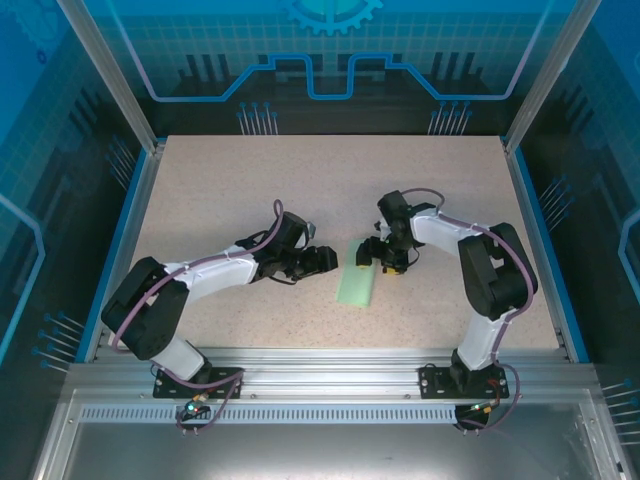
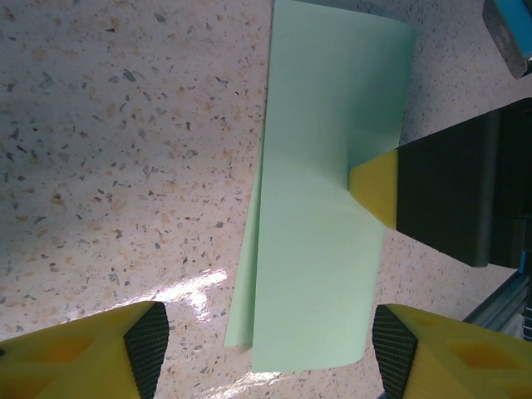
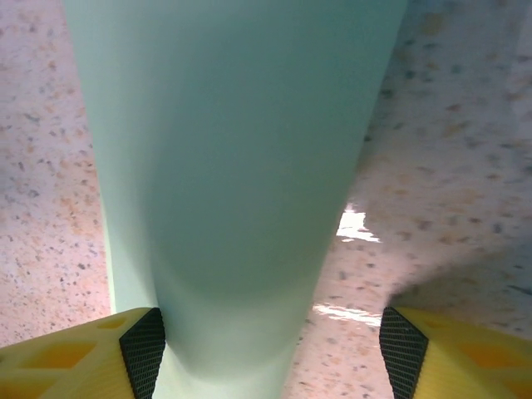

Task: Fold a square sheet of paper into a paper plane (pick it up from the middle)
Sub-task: Hold the square sheet of paper at the center of the table.

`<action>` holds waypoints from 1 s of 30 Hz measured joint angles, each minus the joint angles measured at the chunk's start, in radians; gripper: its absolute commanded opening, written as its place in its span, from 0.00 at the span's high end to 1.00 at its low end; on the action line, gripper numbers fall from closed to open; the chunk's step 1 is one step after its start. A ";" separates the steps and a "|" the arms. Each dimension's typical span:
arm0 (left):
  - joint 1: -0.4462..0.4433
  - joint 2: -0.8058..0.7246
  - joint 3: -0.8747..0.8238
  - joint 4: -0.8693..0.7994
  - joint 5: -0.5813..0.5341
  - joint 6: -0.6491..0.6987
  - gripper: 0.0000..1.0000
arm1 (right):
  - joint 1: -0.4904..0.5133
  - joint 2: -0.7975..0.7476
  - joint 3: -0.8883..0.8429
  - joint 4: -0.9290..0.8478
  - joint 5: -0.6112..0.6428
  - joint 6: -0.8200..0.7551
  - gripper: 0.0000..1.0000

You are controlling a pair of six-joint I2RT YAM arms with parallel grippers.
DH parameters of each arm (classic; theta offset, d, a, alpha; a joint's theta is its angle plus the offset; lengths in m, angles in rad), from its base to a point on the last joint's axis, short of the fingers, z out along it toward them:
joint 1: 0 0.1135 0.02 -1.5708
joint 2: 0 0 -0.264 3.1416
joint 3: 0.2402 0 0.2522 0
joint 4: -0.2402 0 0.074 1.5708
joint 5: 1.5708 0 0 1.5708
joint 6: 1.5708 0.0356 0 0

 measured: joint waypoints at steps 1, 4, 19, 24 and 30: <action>0.000 0.000 0.000 0.000 0.000 0.000 0.31 | 0.005 0.001 0.005 0.000 0.000 0.006 0.28; 0.000 0.000 0.000 0.000 0.000 0.000 0.31 | 0.009 0.006 0.016 -0.001 0.012 0.018 0.29; 0.000 0.000 0.000 0.000 0.000 0.000 0.32 | 0.010 0.019 0.025 -0.024 0.081 0.032 0.29; 0.000 0.000 0.000 0.000 0.000 0.000 0.32 | 0.011 0.034 0.043 -0.043 0.087 0.031 0.28; 0.000 0.000 0.004 0.000 0.000 0.000 0.32 | 0.011 0.037 0.048 -0.049 0.081 0.016 0.27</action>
